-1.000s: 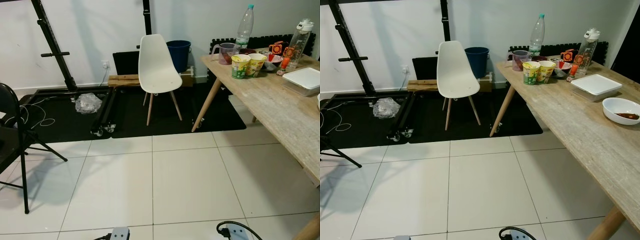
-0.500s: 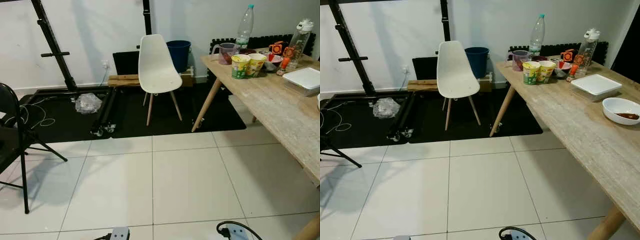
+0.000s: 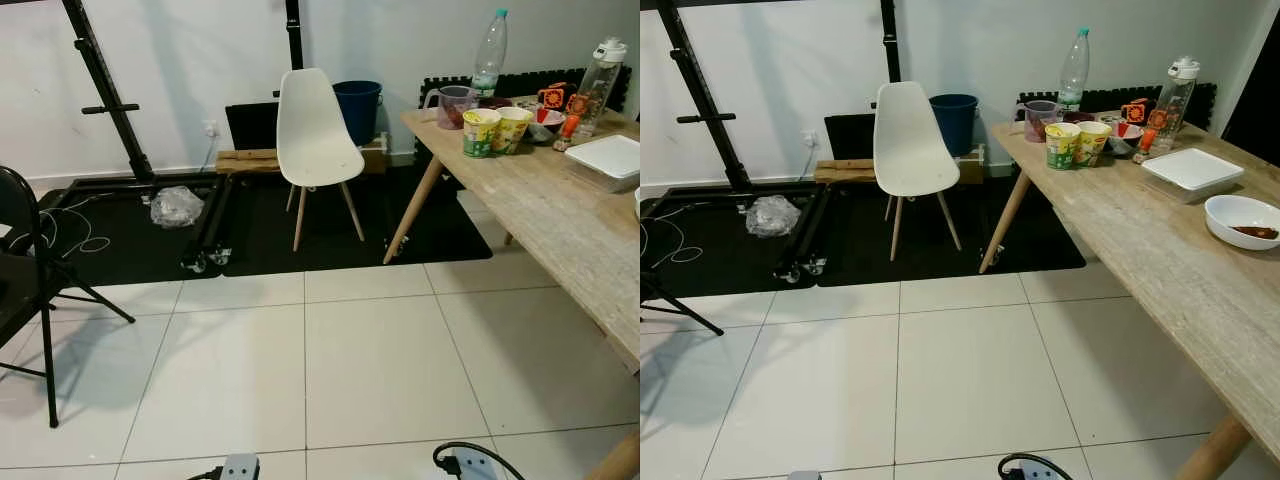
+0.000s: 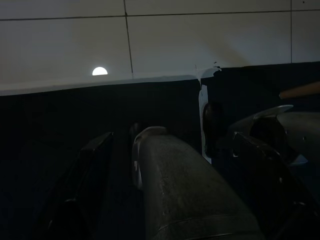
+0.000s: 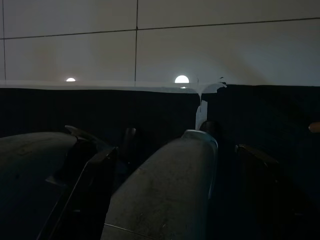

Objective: Restocking fridge

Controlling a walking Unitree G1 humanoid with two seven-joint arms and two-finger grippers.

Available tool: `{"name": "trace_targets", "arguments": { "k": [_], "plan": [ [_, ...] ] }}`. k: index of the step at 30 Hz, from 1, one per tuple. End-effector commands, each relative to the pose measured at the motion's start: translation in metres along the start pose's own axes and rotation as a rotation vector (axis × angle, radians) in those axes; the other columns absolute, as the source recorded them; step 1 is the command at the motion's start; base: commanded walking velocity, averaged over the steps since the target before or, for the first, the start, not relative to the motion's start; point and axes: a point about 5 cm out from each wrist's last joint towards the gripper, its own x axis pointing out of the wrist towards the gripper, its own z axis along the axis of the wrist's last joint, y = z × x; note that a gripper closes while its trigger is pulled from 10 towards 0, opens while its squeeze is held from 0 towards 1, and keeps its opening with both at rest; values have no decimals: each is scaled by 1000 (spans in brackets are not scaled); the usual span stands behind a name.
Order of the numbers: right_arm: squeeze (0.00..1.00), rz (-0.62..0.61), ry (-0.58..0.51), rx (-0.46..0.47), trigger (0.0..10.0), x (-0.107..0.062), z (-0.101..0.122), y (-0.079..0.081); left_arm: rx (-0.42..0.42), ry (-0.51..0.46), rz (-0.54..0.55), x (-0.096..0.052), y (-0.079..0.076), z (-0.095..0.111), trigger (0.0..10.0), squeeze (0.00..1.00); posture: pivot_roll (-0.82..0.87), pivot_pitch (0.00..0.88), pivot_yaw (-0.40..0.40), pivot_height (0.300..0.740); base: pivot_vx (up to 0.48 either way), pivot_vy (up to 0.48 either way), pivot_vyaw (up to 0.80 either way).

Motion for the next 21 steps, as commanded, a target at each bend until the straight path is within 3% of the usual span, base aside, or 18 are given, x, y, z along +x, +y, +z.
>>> {"name": "trace_targets", "arguments": {
  "k": [1,21],
  "plan": [
    [0,-2,-14,12,9412,1,3,2,10,4,0,0,1,0,10000,0,-44,0,30,740,0,0,0],
    [0,-2,-13,11,9255,1,3,2,7,7,2,0,1,-1,10000,0,-44,0,30,740,0,0,0]
  ]
}}
